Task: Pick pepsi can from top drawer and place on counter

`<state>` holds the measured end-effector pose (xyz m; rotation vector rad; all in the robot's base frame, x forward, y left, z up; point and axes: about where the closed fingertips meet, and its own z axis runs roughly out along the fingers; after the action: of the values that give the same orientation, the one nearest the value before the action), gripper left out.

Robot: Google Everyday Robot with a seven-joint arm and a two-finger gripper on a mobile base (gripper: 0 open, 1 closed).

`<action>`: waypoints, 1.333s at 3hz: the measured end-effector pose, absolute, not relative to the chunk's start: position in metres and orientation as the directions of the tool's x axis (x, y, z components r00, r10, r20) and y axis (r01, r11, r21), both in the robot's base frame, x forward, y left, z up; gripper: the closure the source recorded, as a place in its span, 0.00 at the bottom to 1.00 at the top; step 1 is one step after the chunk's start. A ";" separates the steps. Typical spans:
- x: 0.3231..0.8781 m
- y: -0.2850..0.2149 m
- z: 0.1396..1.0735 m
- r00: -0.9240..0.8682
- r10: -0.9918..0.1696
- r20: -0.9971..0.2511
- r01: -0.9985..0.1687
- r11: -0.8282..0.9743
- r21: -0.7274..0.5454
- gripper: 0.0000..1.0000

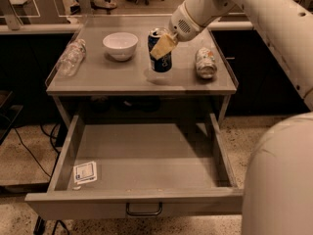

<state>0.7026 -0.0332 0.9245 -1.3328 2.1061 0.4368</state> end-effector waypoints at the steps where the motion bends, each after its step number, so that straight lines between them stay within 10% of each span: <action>1: 0.720 -0.045 0.921 -0.337 -0.686 -0.645 -0.891 0.453 -0.015 1.00; 4: 0.754 -0.044 0.873 -0.369 -0.620 -0.693 -0.896 0.436 0.087 1.00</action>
Offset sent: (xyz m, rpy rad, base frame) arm 0.0547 -0.0251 -0.0342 0.1340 0.0727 -0.0066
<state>0.7541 -0.0443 0.8730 -1.2692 2.1115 0.6194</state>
